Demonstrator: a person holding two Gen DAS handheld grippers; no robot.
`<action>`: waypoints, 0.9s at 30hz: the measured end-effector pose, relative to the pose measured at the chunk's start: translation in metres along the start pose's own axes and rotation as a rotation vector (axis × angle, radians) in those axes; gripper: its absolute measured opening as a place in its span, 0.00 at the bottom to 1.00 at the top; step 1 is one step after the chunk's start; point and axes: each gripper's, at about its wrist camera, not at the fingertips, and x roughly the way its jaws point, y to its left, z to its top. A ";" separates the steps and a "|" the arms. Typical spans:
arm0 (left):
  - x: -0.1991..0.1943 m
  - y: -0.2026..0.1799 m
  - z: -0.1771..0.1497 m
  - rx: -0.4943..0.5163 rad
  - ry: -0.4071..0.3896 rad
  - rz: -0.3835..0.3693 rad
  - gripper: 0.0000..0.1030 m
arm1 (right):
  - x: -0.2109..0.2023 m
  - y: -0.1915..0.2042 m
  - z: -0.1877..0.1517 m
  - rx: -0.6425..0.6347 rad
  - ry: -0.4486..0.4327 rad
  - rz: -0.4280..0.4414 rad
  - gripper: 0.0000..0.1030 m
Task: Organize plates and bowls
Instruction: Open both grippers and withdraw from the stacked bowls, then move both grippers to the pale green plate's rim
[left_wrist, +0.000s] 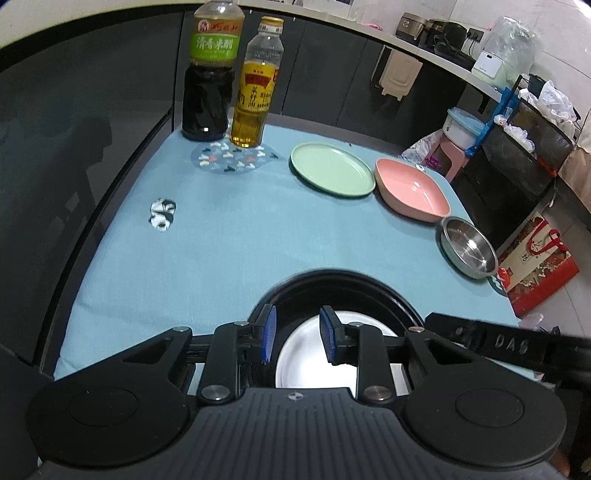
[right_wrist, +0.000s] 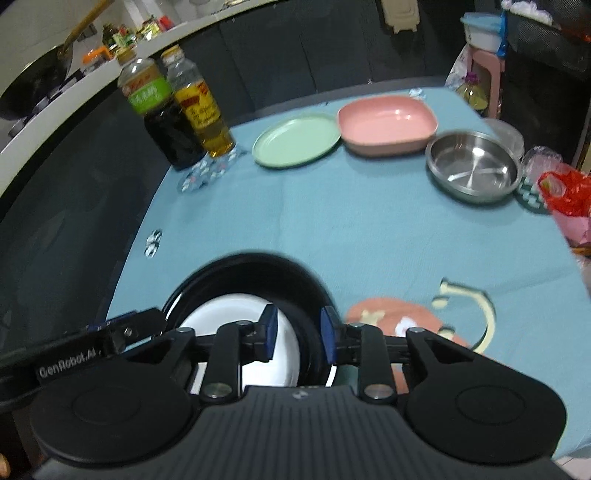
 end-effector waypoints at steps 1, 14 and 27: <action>0.002 -0.001 0.003 0.004 -0.007 0.007 0.23 | 0.001 -0.001 0.004 0.003 -0.006 -0.006 0.28; 0.047 0.003 0.048 0.009 -0.057 0.097 0.24 | 0.021 0.004 0.052 -0.017 -0.060 -0.026 0.28; 0.099 -0.016 0.094 0.100 -0.124 0.060 0.25 | 0.072 -0.007 0.099 0.049 -0.033 -0.021 0.28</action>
